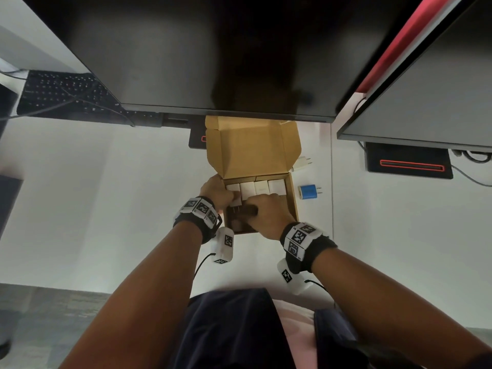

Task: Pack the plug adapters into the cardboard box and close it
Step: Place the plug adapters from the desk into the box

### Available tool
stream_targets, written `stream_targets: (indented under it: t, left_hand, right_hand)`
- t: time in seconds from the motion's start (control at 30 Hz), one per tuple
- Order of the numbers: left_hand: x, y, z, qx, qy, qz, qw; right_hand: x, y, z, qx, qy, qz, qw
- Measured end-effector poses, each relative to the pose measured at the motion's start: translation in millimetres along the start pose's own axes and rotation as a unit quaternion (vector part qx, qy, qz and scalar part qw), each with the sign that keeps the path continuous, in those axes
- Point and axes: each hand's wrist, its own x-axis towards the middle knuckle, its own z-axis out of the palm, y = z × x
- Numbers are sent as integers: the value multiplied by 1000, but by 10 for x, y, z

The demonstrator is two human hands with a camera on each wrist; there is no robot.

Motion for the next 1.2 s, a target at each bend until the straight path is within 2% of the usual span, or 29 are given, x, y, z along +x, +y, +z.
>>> stream_targets:
  t: [0.1,0.2,0.27,0.37,0.57,0.67,0.77,0.83,0.9,1.0,1.1,1.2]
  left_hand:
    - [42,-55,-35,-24,-14,-10,1000]
    - [-161,63,-145,-61,-19,-35,997]
    - [-198,66,-196,-80,-17,-45,996]
    - [-171,27,-227,-105,-11,-57,993]
    - [-140,-33,-189,-112,1,-50,992]
    - [-139,-49,-184,-107,-2,-45,993]
    - [-137,-68,-168,-107,5,-40,993]
    - [-141,-82,-145,-105,10,-35,994]
    - [-142,-88,-129,-102,15,-30,994]
    - [-143,-95,-105,-95,19,-24,995]
    - [-154,-95,-99,-91,27,-21,995]
    - [-171,-92,-97,-86,29,-17,996]
  right_hand:
    - [-95,22,-304,16,111,-24,993]
    - [-134,216,-683,2,235,18,972]
    - [-57,411,-872,-37,230,85,969]
    - [159,607,-999,-121,158,152,968]
    - [510,754,-959,-209,90,142,963]
    - [477,778,-917,-190,125,114,967]
    - [320,747,-874,-87,211,95,969]
    - [164,648,-823,-7,273,43,961]
    - [-27,449,-722,42,291,-34,955]
    - [-276,124,-458,25,251,-114,961]
    - [-316,26,-177,-12,103,-147,984]
    - [-169,7,-92,-94,-39,-118,988]
